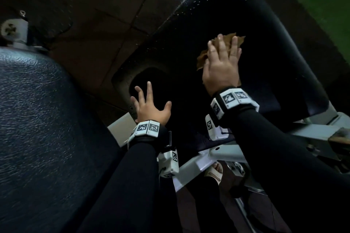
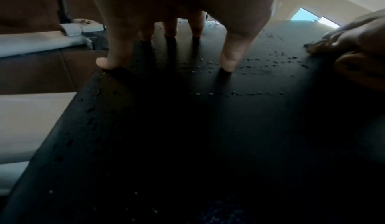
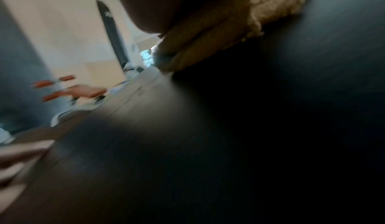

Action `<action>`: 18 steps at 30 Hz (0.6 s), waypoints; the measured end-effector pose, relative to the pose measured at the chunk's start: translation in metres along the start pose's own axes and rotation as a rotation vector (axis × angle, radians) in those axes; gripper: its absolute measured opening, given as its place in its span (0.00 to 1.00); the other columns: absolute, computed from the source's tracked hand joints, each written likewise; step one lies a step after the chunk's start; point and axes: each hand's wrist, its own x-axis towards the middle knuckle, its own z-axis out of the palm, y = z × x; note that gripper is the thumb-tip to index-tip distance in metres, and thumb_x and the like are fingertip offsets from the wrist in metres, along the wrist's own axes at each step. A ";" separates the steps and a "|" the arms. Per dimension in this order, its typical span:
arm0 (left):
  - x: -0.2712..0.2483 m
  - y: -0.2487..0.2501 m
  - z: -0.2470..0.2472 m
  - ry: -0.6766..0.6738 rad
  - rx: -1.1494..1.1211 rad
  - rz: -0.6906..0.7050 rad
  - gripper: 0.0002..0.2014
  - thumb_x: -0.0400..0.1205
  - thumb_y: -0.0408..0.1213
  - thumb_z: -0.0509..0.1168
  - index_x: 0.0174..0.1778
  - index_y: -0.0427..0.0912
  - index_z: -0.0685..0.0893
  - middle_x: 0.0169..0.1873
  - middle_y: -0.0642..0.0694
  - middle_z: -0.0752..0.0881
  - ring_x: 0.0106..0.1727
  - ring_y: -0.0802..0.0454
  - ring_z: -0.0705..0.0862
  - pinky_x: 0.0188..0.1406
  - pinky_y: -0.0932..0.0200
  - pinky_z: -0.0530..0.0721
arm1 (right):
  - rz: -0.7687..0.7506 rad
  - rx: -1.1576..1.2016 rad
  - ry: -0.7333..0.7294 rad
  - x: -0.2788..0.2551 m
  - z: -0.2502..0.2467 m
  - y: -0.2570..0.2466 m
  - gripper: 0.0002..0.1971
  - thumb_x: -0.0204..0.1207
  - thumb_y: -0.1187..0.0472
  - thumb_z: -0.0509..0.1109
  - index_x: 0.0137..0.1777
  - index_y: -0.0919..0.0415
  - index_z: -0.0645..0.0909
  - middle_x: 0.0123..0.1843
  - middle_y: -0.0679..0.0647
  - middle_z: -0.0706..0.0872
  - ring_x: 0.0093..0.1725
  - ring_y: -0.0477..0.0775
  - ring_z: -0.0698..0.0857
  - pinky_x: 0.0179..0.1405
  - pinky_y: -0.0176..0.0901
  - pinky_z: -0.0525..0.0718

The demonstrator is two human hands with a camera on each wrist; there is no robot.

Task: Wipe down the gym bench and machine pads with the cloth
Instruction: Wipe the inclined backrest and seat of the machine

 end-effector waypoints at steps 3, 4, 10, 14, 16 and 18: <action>0.001 -0.002 0.001 0.025 -0.025 0.004 0.44 0.77 0.52 0.69 0.81 0.66 0.45 0.84 0.54 0.42 0.84 0.44 0.40 0.75 0.32 0.58 | -0.155 -0.068 -0.073 -0.015 0.019 -0.019 0.28 0.81 0.47 0.57 0.80 0.51 0.61 0.85 0.55 0.50 0.82 0.68 0.42 0.77 0.57 0.32; 0.001 -0.002 0.001 0.028 -0.034 0.004 0.44 0.77 0.51 0.69 0.81 0.67 0.46 0.84 0.53 0.42 0.84 0.44 0.40 0.75 0.32 0.58 | -0.223 -0.079 -0.089 -0.024 0.024 -0.021 0.27 0.81 0.48 0.59 0.80 0.50 0.64 0.85 0.54 0.52 0.82 0.68 0.44 0.77 0.56 0.32; 0.000 0.000 0.000 0.028 -0.098 0.002 0.44 0.77 0.48 0.71 0.81 0.66 0.48 0.84 0.53 0.45 0.84 0.44 0.39 0.77 0.30 0.54 | -0.420 -0.087 -0.074 -0.080 0.032 0.011 0.26 0.75 0.59 0.57 0.75 0.54 0.73 0.80 0.57 0.67 0.79 0.70 0.58 0.77 0.62 0.54; 0.000 0.001 -0.001 0.020 -0.119 -0.006 0.45 0.77 0.47 0.71 0.81 0.66 0.48 0.84 0.53 0.44 0.84 0.44 0.39 0.77 0.28 0.55 | -0.340 -0.079 -0.079 -0.082 0.016 0.043 0.30 0.71 0.57 0.55 0.76 0.54 0.71 0.80 0.57 0.67 0.80 0.69 0.56 0.76 0.65 0.54; 0.000 0.001 -0.001 0.018 -0.121 -0.008 0.45 0.77 0.46 0.71 0.81 0.66 0.47 0.84 0.54 0.43 0.84 0.44 0.38 0.76 0.27 0.55 | -0.244 -0.046 -0.048 -0.071 0.008 0.048 0.28 0.74 0.53 0.54 0.76 0.52 0.70 0.80 0.55 0.65 0.81 0.67 0.54 0.78 0.63 0.52; 0.000 0.001 -0.001 0.018 -0.120 -0.008 0.45 0.77 0.46 0.71 0.81 0.66 0.47 0.84 0.54 0.43 0.84 0.44 0.38 0.76 0.27 0.55 | -0.169 -0.034 -0.003 -0.051 0.003 0.046 0.26 0.78 0.51 0.53 0.77 0.50 0.69 0.81 0.54 0.64 0.81 0.67 0.53 0.79 0.61 0.50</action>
